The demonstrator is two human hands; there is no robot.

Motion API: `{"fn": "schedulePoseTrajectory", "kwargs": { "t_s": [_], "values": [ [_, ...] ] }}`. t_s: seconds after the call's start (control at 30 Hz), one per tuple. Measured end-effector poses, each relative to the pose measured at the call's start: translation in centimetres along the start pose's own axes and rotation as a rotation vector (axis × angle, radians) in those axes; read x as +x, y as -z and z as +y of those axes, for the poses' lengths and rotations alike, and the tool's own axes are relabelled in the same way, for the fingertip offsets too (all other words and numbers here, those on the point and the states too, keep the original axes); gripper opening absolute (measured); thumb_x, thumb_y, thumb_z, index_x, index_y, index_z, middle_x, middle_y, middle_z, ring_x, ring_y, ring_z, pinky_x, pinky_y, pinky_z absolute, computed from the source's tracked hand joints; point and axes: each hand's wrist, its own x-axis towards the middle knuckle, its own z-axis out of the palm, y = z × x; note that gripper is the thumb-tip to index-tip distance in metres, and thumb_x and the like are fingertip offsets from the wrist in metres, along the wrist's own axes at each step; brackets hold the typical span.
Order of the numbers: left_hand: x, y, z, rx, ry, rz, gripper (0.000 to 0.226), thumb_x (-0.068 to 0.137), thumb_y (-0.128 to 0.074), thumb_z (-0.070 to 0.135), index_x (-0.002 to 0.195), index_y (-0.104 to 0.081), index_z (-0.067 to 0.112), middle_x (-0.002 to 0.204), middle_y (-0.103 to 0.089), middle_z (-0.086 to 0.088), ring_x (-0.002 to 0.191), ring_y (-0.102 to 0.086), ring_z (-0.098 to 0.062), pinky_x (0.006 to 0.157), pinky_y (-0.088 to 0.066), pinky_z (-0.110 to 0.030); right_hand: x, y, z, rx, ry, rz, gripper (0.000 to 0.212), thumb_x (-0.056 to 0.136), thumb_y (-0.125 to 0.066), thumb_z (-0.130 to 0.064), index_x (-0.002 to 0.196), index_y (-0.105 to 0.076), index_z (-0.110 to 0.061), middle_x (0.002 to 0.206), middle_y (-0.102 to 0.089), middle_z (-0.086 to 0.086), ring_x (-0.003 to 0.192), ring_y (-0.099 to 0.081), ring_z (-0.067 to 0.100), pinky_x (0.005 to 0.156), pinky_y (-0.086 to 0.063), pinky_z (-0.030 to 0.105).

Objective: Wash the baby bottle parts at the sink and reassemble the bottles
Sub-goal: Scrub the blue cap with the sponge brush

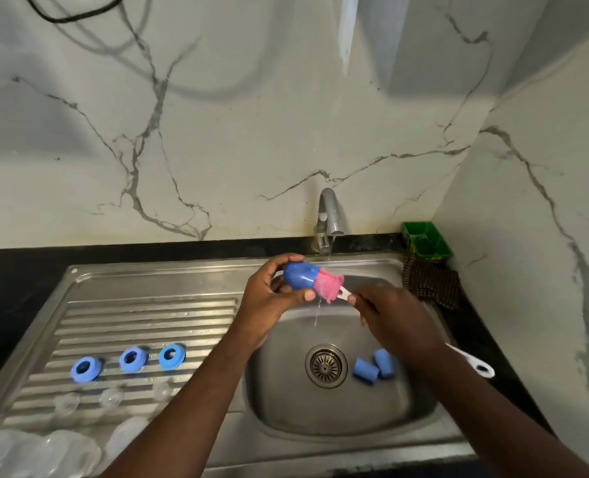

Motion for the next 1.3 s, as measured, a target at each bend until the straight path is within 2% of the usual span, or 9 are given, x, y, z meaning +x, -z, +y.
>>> {"fn": "schedulePoseTrajectory", "kwargs": {
  "t_s": [0.13, 0.33, 0.5, 0.6, 0.7, 0.8, 1.03, 1.2, 1.3],
  "values": [
    [0.2, 1.0, 0.5, -0.057, -0.016, 0.009, 0.068, 0.059, -0.094, 0.012, 0.120, -0.064, 0.018, 0.120, -0.070, -0.002, 0.109, -0.069, -0.022, 0.088, -0.056, -0.029, 0.7, 0.0, -1.4, 0.176, -0.055, -0.010, 0.023, 0.079, -0.078, -0.030, 0.087, -0.057, -0.026, 0.070, -0.058, -0.011, 0.062, -0.054, 0.000, 0.057, -0.043, 0.024],
    [1.0, 2.1, 1.0, -0.125, 0.059, -0.142, 0.068, 0.071, -0.080, -0.013, 0.126, -0.065, 0.023, 0.125, -0.068, -0.003, 0.106, -0.070, -0.034, 0.088, -0.059, -0.046, 1.8, 0.7, -1.6, -0.084, 0.075, -0.028, 0.021, 0.092, -0.055, -0.040, 0.094, -0.070, -0.026, 0.085, -0.069, -0.003, 0.078, -0.064, 0.021, 0.066, -0.051, 0.037],
    [1.5, 1.5, 0.1, -0.298, 0.175, -0.166, 0.070, 0.075, -0.070, -0.021, 0.131, -0.062, 0.020, 0.135, -0.059, -0.006, 0.114, -0.067, -0.036, 0.093, -0.053, -0.061, 2.7, 0.7, -1.7, 0.049, -0.040, -0.097, 0.020, 0.080, -0.076, -0.034, 0.091, -0.064, -0.025, 0.079, -0.067, -0.003, 0.074, -0.062, 0.018, 0.068, -0.050, 0.036],
    [1.6, 1.3, -0.1, -0.346, 0.190, -0.163, 0.069, 0.078, -0.065, -0.024, 0.134, -0.059, 0.015, 0.134, -0.059, -0.007, 0.113, -0.067, -0.034, 0.096, -0.053, -0.058, 2.5, 1.1, -1.5, 0.075, -0.030, -0.090, 0.025, 0.073, -0.084, -0.026, 0.084, -0.062, -0.026, 0.076, -0.063, -0.006, 0.070, -0.058, 0.015, 0.066, -0.048, 0.036],
    [1.8, 1.2, -0.3, -0.387, 0.212, -0.174, 0.068, 0.076, -0.064, -0.025, 0.131, -0.061, 0.016, 0.137, -0.056, -0.010, 0.115, -0.066, -0.035, 0.099, -0.052, -0.055, 2.4, 0.7, -0.8, 0.019, -0.039, -0.064, 0.010, 0.086, -0.071, -0.033, 0.085, -0.070, -0.023, 0.073, -0.066, -0.004, 0.068, -0.060, 0.016, 0.064, -0.051, 0.040],
    [2.1, 0.9, -0.4, -0.348, 0.201, -0.169, 0.068, 0.075, -0.068, -0.022, 0.130, -0.061, 0.018, 0.140, -0.054, -0.010, 0.118, -0.065, -0.034, 0.099, -0.052, -0.055, 2.4, 0.6, -0.8, 0.019, -0.102, -0.115, 0.022, 0.096, -0.060, -0.030, 0.078, -0.066, -0.019, 0.068, -0.064, 0.000, 0.065, -0.059, 0.021, 0.065, -0.051, 0.045],
    [2.7, 0.0, -1.0, -0.367, 0.227, -0.122, 0.061, 0.079, -0.067, -0.020, 0.126, -0.061, 0.018, 0.138, -0.055, -0.010, 0.116, -0.067, -0.031, 0.088, -0.060, -0.040, 2.2, 1.0, -1.1, 0.040, -0.088, -0.115, 0.017, 0.079, -0.079, -0.027, 0.088, -0.065, -0.021, 0.079, -0.066, -0.003, 0.073, -0.061, 0.018, 0.067, -0.050, 0.035],
    [2.6, -0.2, -2.3, -0.242, 0.239, -0.081, 0.062, 0.076, -0.075, -0.014, 0.125, -0.064, 0.022, 0.136, -0.058, -0.010, 0.112, -0.068, -0.034, 0.092, -0.057, -0.048, 2.1, 0.6, -0.2, -0.146, -0.093, -0.142, 0.022, 0.092, -0.056, -0.045, 0.102, -0.067, -0.028, 0.091, -0.071, 0.001, 0.086, -0.067, 0.027, 0.070, -0.052, 0.036],
    [2.7, -0.7, -2.5, -0.169, 0.237, -0.011, 0.056, 0.077, -0.081, -0.003, 0.123, -0.065, 0.025, 0.128, -0.065, -0.007, 0.106, -0.071, -0.030, 0.093, -0.057, -0.053, 2.1, 1.1, -0.4, -0.047, -0.070, -0.137, 0.030, 0.080, -0.072, -0.042, 0.103, -0.060, -0.027, 0.087, -0.070, -0.003, 0.083, -0.066, 0.023, 0.071, -0.052, 0.035]
  ]
}}
